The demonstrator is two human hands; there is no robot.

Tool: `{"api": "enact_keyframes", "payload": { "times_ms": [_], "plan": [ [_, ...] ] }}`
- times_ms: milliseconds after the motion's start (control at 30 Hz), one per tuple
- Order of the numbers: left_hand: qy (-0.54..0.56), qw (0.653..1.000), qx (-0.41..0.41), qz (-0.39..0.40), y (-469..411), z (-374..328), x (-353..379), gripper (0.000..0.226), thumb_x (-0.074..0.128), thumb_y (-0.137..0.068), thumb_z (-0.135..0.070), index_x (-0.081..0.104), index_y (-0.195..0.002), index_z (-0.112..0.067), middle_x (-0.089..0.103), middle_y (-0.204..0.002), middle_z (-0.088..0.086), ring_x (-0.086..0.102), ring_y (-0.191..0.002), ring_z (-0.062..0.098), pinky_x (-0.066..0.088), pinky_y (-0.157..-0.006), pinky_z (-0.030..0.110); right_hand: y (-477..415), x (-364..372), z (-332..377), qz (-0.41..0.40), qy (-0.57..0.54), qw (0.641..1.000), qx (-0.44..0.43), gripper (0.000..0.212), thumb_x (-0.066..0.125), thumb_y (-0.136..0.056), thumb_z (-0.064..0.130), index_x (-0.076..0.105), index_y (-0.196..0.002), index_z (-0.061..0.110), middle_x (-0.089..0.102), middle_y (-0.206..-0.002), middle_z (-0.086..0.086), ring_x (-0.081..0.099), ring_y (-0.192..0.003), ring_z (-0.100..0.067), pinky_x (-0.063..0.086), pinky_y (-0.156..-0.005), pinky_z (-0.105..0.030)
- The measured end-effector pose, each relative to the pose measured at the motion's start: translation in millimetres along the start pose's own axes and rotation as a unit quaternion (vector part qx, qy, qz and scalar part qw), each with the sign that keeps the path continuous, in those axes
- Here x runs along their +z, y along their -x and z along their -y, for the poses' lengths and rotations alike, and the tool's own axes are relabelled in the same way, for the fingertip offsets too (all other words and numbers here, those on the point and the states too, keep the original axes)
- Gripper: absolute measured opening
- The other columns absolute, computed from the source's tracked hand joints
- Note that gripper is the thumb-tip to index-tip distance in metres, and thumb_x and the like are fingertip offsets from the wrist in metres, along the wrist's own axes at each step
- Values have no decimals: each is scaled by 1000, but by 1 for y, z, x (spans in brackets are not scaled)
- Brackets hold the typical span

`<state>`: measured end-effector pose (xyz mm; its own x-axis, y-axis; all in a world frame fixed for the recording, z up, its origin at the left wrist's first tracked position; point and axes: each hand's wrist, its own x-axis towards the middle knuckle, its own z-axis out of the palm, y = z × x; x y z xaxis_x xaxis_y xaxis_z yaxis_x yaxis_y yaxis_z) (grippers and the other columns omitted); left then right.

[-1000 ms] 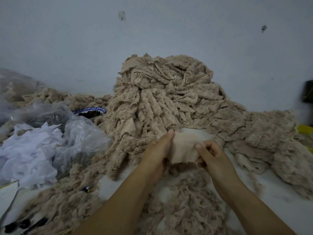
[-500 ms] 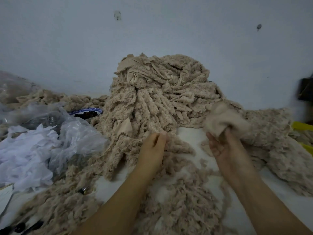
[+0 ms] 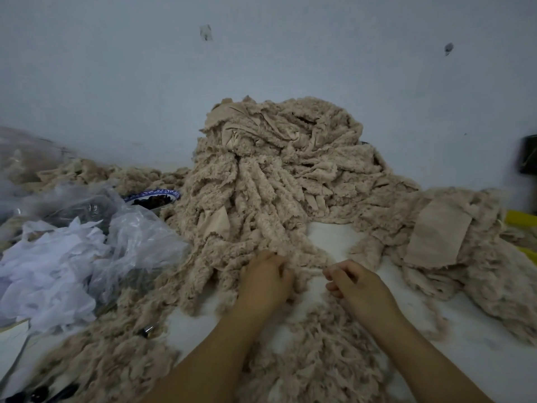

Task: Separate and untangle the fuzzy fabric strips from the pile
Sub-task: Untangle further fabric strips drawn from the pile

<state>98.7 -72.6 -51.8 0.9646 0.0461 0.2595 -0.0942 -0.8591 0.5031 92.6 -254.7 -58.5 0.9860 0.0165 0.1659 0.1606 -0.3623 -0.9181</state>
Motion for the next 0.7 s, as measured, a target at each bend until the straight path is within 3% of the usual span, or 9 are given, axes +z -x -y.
{"api": "enact_keyframes", "payload": {
  "times_ms": [100, 167, 233, 300, 400, 500, 567, 633, 700],
  "plan": [
    [180, 983, -6, -23, 0, -5, -4, 28, 44, -103, -27, 65, -96, -10, 53, -99, -4, 50, -95, 12, 36, -72, 18, -1, 0, -1, 3, 11, 1000, 4, 21, 54, -96, 37, 69, -81, 34, 71, -76, 15, 65, -74, 0, 55, -78, -31],
    [269, 962, -9, -33, 1, -7, -10, 32, 40, -106, -29, 66, -97, -12, 59, -105, -3, 51, -92, 3, 36, -72, 5, 0, 1, -1, 2, 15, 1000, -2, 20, 55, -96, 37, 68, -81, 33, 71, -76, 14, 66, -75, -2, 56, -80, -34],
    [307, 951, -9, -44, 3, -11, -14, 35, 39, -107, -29, 72, -107, -17, 62, -114, -9, 54, -101, -1, 36, -78, 2, 0, 1, 0, -3, 18, 1000, -14, 15, 55, -98, 34, 66, -87, 33, 71, -82, 11, 66, -80, -4, 56, -83, -37],
    [304, 951, 11, -50, 5, -15, -18, 34, 41, -106, -27, 74, -104, -20, 63, -111, -17, 56, -101, -9, 37, -79, 0, 0, 1, 1, -7, 30, 999, -41, 8, 55, -99, 29, 59, -103, 35, 67, -107, 9, 65, -91, -6, 56, -83, -33],
    [254, 961, 101, -33, 9, -24, -18, 32, 43, -106, -20, 74, -98, -20, 63, -105, -16, 56, -99, -11, 40, -84, 4, -3, 3, 2, 0, 71, 994, -79, 42, 55, -99, 24, 44, -138, 33, 45, -133, 13, 61, -99, -2, 50, -76, -15],
    [199, 962, 186, -21, 13, -32, -12, 29, 46, -104, -16, 74, -103, -13, 64, -110, -8, 58, -104, 2, 45, -95, 19, -4, 7, 8, 7, 98, 988, -119, 54, 53, -99, 12, 37, -149, 23, 41, -143, 7, 51, -123, -9, 46, -102, -27],
    [168, 958, 232, -21, 14, -35, -11, 28, 46, -103, -16, 74, -104, -11, 63, -114, -5, 58, -105, 4, 46, -95, 21, -4, 8, 9, 13, 87, 987, -134, 51, 51, -99, 6, 42, -147, 21, 47, -141, 5, 48, -125, -8, 41, -106, -23],
    [151, 956, 250, -23, 15, -36, -11, 28, 47, -102, -18, 73, -102, -9, 63, -116, -4, 57, -105, 5, 46, -94, 22, -3, 8, 8, 11, 87, 987, -133, 43, 50, -100, 9, 50, -140, 23, 57, -128, 9, 55, -109, 3, 40, -92, -4],
    [140, 953, 266, -31, 15, -36, -11, 28, 48, -102, -16, 73, -100, -6, 64, -116, -2, 57, -103, 6, 46, -91, 20, -2, 7, 7, 2, 97, 986, -136, 36, 50, -100, 12, 57, -131, 28, 62, -111, 18, 53, -93, 17, 38, -76, 3]
  ]
}}
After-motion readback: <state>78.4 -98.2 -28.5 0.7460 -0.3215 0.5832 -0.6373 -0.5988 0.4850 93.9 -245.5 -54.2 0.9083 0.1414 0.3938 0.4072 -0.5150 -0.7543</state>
